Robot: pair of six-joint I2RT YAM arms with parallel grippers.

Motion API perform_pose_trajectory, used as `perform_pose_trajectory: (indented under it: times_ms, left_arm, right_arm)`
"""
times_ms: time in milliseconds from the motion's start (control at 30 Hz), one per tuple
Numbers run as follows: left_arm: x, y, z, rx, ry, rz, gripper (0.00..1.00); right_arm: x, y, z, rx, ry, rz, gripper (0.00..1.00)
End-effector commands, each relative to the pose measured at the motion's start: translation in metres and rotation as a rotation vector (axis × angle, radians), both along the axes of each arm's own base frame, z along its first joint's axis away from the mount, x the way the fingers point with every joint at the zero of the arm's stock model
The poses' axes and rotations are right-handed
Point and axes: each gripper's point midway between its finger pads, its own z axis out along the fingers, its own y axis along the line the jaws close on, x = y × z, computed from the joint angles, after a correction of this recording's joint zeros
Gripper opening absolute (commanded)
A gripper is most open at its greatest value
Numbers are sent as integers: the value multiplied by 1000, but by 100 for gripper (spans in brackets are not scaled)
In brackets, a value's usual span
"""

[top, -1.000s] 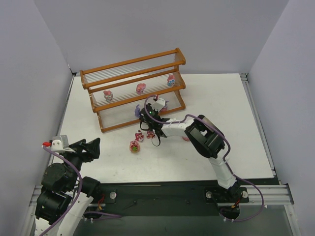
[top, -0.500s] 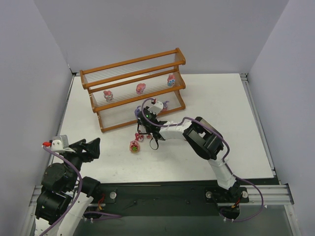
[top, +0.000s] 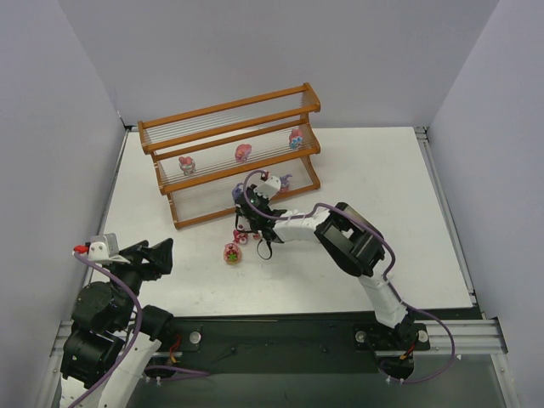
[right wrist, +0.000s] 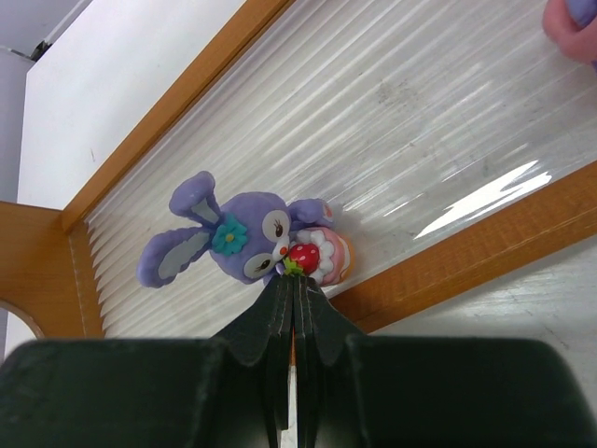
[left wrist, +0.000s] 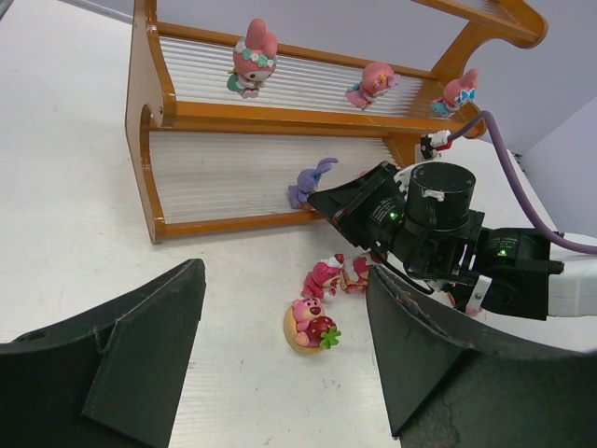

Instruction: Place and organize the plastic toys onto the shelf

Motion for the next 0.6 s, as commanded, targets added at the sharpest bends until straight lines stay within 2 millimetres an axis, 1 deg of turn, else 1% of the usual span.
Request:
perform_pose_trajectory:
  times_ms: [0, 367, 467, 500, 567]
  left_arm:
    - [-1, 2, 10, -15, -40, 11, 79]
    - [-1, 3, 11, -16, -42, 12, 79]
    - [-1, 3, 11, -17, -45, 12, 79]
    - [-1, 3, 11, -16, -43, 12, 79]
    - [-1, 2, 11, -16, -42, 11, 80]
  right_arm:
    - [0, 12, 5, 27, -15, -20, 0]
    - [0, 21, 6, 53, -23, -8, 0]
    - [-4, 18, 8, 36, -30, -6, 0]
    - [-5, 18, 16, 44, -42, -8, 0]
    - [-6, 14, 18, 30, -51, -3, 0]
